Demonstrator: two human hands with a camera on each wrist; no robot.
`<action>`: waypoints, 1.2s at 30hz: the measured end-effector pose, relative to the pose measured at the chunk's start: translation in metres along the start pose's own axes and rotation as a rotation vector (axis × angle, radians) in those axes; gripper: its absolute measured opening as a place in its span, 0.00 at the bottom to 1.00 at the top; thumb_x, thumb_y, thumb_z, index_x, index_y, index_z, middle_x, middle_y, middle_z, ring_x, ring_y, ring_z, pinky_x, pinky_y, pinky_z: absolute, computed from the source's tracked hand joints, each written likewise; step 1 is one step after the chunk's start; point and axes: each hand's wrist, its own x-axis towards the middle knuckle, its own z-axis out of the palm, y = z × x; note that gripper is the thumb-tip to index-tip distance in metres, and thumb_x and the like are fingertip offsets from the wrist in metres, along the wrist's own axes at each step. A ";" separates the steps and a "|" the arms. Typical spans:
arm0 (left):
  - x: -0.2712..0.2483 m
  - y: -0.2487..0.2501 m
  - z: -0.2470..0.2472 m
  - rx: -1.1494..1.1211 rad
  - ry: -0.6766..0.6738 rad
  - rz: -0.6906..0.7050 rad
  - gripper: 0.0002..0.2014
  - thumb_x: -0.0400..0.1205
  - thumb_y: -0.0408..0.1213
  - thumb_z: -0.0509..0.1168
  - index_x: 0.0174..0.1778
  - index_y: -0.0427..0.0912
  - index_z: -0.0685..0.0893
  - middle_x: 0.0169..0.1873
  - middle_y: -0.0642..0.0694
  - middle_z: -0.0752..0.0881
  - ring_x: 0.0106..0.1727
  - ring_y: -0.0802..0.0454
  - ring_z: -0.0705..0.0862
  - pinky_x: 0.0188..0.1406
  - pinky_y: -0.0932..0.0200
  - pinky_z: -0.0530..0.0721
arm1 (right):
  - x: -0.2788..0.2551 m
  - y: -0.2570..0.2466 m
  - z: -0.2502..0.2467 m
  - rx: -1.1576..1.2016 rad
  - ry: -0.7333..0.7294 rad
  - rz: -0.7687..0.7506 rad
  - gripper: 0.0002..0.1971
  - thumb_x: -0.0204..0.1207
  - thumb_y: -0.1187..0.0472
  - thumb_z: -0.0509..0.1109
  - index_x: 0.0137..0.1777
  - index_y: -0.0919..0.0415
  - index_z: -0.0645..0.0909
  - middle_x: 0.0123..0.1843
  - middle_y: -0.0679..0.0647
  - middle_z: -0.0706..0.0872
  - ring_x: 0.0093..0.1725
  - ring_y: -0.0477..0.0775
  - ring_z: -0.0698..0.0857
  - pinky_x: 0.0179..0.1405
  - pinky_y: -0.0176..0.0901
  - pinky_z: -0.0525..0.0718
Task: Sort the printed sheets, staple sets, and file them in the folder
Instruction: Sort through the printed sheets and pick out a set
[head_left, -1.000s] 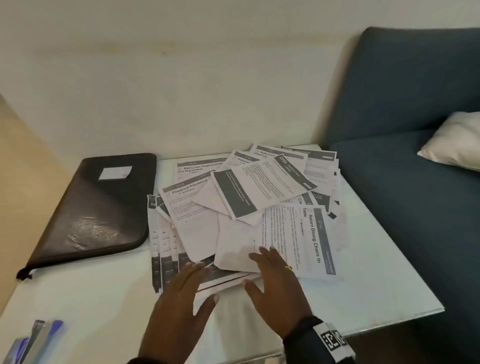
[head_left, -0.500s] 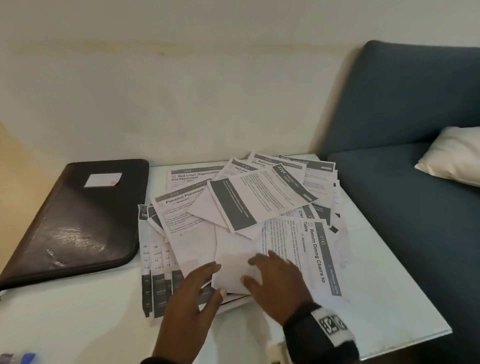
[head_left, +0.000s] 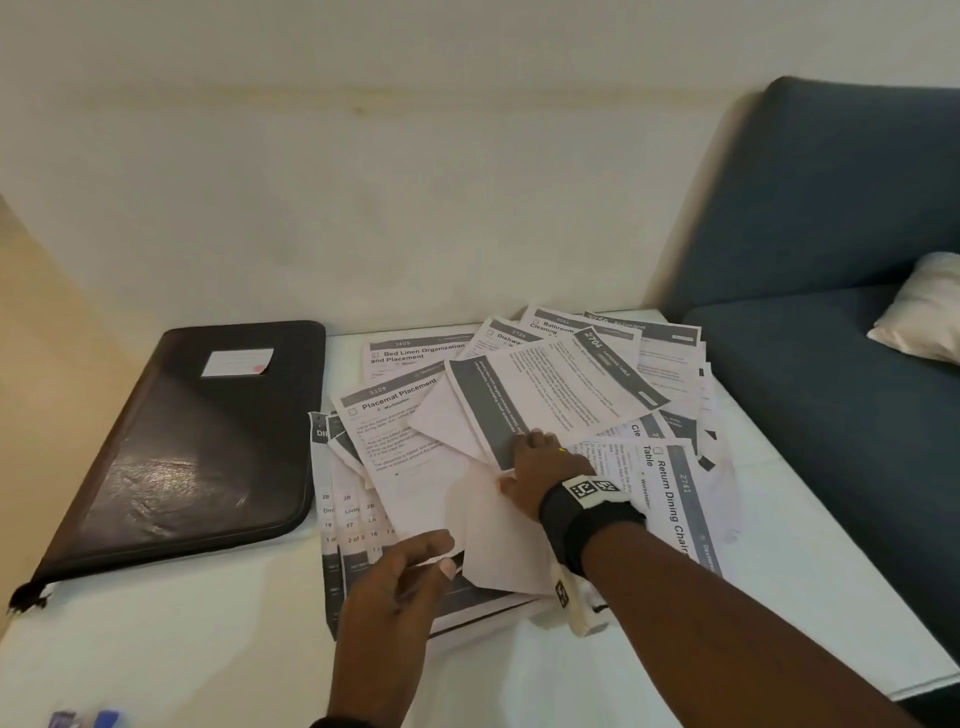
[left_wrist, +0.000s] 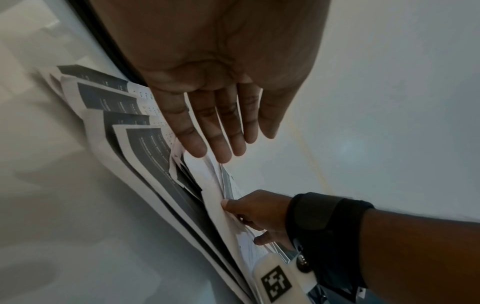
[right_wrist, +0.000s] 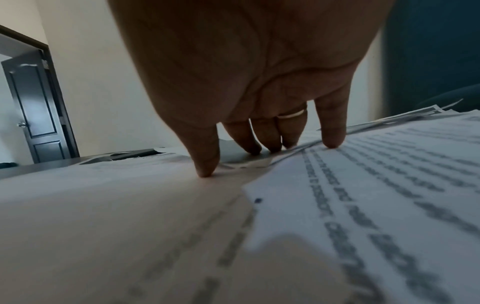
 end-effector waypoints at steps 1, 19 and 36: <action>0.000 -0.001 0.000 0.004 0.004 -0.003 0.11 0.78 0.35 0.71 0.53 0.53 0.88 0.53 0.59 0.89 0.55 0.59 0.87 0.62 0.54 0.85 | 0.001 -0.002 -0.001 -0.001 -0.004 0.006 0.32 0.81 0.46 0.60 0.81 0.60 0.60 0.80 0.60 0.64 0.78 0.63 0.67 0.71 0.64 0.72; -0.005 -0.006 -0.006 0.335 0.066 0.071 0.14 0.79 0.37 0.70 0.59 0.54 0.84 0.63 0.53 0.83 0.62 0.47 0.80 0.65 0.45 0.79 | -0.128 0.008 0.010 0.042 -0.019 -0.237 0.18 0.78 0.43 0.62 0.53 0.58 0.82 0.49 0.57 0.87 0.48 0.59 0.84 0.57 0.50 0.76; 0.000 -0.024 -0.011 0.532 0.011 -0.101 0.33 0.76 0.41 0.72 0.75 0.58 0.66 0.70 0.56 0.79 0.68 0.51 0.79 0.69 0.47 0.78 | -0.154 0.034 0.037 0.134 -0.027 -0.293 0.27 0.83 0.37 0.50 0.58 0.53 0.85 0.54 0.48 0.87 0.58 0.52 0.81 0.74 0.46 0.67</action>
